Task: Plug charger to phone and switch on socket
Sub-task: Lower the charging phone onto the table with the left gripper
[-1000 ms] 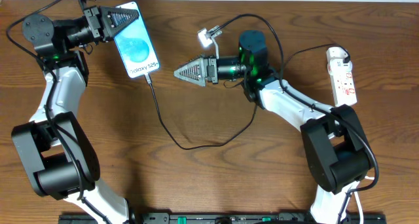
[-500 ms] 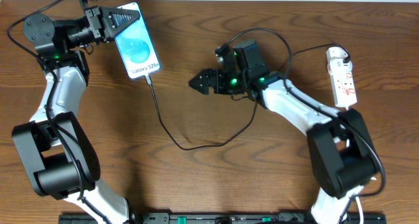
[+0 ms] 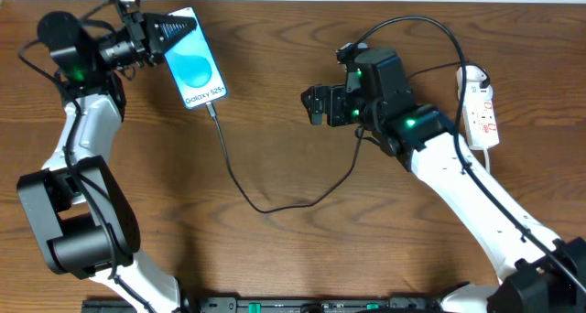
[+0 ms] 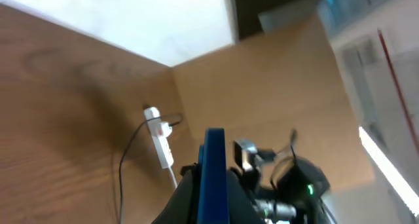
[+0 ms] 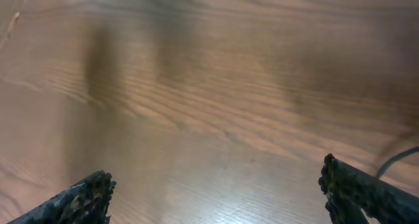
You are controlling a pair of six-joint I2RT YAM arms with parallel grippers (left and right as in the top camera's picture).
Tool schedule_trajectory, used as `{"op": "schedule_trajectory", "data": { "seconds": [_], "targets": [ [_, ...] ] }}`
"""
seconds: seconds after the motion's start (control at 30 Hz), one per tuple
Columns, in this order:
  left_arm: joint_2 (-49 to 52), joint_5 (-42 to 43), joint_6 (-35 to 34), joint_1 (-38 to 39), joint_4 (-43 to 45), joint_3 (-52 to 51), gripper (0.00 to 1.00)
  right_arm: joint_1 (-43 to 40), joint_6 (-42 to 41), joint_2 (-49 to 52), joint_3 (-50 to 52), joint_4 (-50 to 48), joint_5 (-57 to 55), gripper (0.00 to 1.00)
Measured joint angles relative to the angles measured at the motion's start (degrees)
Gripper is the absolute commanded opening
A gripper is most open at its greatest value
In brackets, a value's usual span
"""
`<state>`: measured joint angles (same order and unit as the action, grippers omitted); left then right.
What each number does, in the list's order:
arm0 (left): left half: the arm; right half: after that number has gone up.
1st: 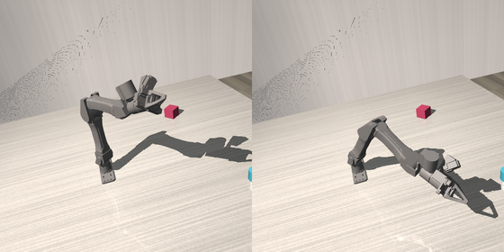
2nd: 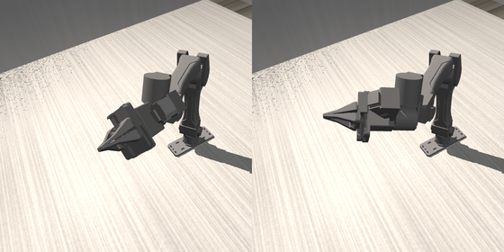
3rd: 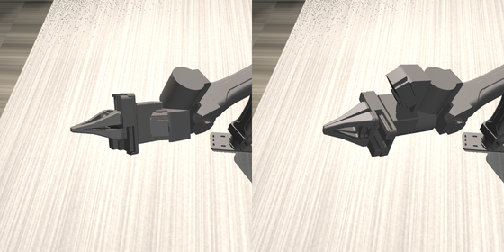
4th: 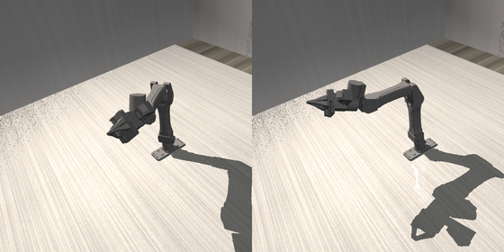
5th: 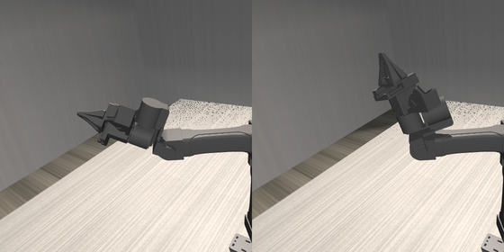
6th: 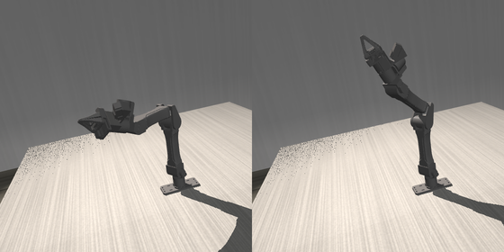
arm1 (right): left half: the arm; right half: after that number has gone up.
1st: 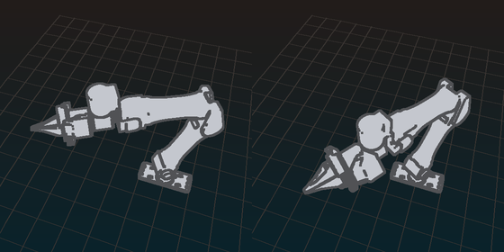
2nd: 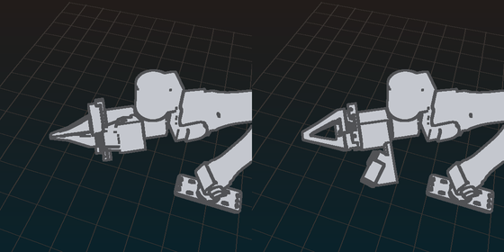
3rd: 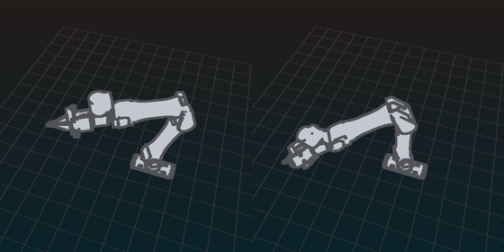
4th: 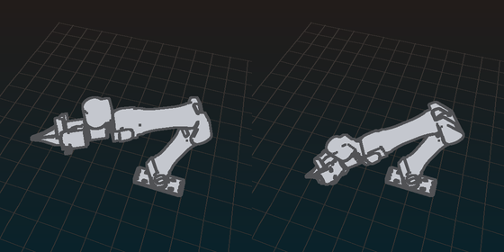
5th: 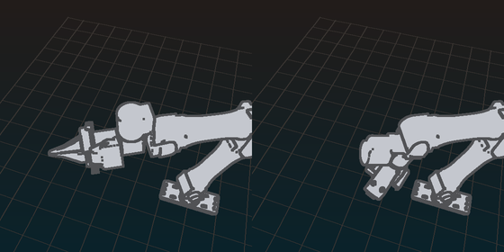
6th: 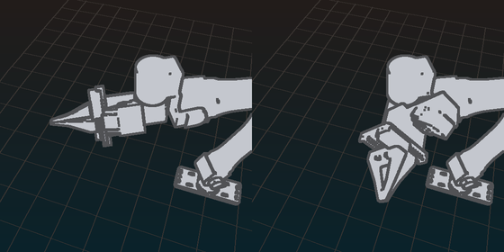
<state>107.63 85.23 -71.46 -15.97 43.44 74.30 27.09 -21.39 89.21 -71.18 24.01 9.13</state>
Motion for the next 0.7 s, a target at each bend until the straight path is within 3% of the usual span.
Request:
{"op": "schedule_trajectory", "data": {
  "seconds": [0.5, 0.7],
  "targets": [
    [0.0, -15.7, 36.0, 0.0, -51.1, -0.5, 0.08, 0.0, 1.1, -0.2, 0.0, 2.6, -1.7, 0.99],
    [0.0, -23.9, 47.1, 0.1, -60.8, -1.0, 0.07, 0.0, 1.1, -0.2, 0.0, 2.6, -1.9, 0.99]
  ]
}}
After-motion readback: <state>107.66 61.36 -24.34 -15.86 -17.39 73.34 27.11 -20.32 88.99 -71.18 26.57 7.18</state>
